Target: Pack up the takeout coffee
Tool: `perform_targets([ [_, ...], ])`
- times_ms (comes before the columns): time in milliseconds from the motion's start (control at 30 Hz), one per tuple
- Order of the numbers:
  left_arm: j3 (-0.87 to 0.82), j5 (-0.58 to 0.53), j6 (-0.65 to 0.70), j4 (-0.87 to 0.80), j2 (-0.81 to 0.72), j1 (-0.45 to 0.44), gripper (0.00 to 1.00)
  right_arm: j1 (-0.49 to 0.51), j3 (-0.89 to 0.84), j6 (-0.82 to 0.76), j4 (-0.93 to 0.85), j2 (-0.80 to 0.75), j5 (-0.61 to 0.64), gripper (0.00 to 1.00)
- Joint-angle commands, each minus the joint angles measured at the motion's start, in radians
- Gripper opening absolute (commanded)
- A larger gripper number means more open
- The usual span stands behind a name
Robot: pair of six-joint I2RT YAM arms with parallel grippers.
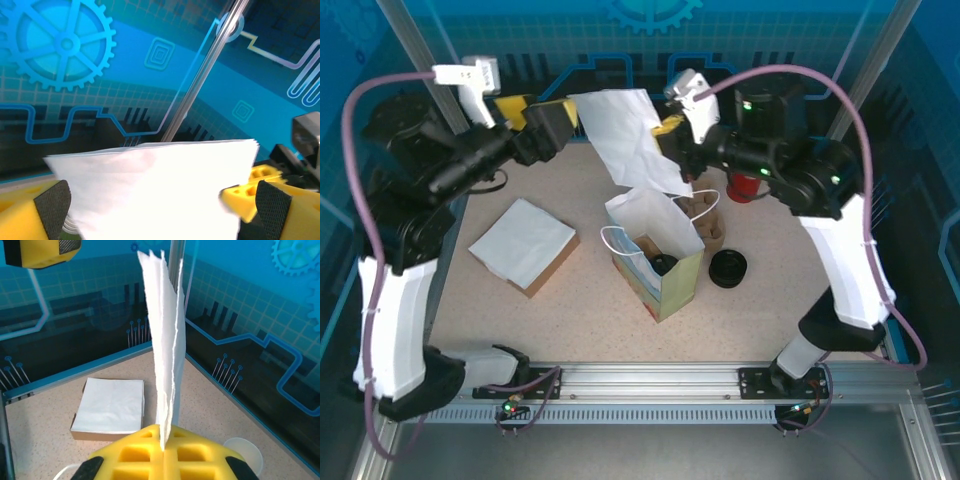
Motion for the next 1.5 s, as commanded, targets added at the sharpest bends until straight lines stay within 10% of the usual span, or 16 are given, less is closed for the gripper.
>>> perform_targets([
  [0,-0.083,-0.08,0.042,0.017,-0.067,-0.007,0.99,0.002,-0.037,-0.038,-0.098,-0.086,-0.022,0.0],
  [533,-0.448,-0.292,0.045,-0.102,-0.288,-0.004,0.99,0.002,-0.39,0.041,-0.109,-0.24,0.002,0.0],
  [1467,-0.471,-0.282,0.052,-0.119,-0.249,-0.005,0.99,0.081,-0.306,0.21,-0.334,0.106,0.099,0.0],
])
